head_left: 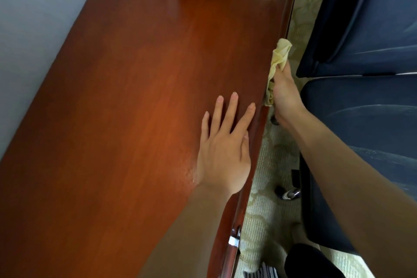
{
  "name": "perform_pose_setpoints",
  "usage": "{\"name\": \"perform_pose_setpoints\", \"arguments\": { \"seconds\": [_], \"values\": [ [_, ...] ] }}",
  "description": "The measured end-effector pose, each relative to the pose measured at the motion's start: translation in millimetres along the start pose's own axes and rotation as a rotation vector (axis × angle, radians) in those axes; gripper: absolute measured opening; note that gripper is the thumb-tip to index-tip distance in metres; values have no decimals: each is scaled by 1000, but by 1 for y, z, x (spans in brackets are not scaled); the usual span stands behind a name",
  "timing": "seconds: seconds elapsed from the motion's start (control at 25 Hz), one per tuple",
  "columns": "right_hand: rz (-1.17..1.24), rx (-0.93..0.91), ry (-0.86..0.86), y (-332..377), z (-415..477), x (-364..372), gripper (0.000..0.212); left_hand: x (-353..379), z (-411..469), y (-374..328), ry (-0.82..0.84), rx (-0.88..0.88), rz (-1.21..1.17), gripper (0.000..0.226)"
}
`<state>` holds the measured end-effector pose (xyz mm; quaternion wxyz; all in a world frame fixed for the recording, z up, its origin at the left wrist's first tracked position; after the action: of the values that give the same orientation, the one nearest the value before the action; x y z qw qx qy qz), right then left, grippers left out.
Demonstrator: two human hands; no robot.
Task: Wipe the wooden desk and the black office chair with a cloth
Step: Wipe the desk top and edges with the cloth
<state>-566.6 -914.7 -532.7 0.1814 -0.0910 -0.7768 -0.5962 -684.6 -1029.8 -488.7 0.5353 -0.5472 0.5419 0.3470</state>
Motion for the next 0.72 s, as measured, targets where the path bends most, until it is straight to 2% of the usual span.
{"name": "perform_pose_setpoints", "arguments": {
  "seconds": [0.2, 0.44, 0.72],
  "values": [
    [-42, -38, -8, -2, -20, 8, 44, -3, 0, 1, -12, 5, -26, 54],
    [-100, -49, 37, -34, -103, 33, 51, -5, 3, 0, -21, 5, -77, 49],
    [2, 44, 242, -73, -195, 47, 51, -3, -1, -1, -87, 17, -42, 49]
  ]
}}
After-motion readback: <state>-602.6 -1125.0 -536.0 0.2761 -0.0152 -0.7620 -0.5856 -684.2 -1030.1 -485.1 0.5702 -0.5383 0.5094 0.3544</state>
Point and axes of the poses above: each hand's wrist, its own z-axis towards the middle knuckle, its own x-axis out of the palm, y = z × x, the point moved 3 cm from there along z, towards the middle knuckle, and after that the axes turned 11 degrees about y, right-handed, at the moved point
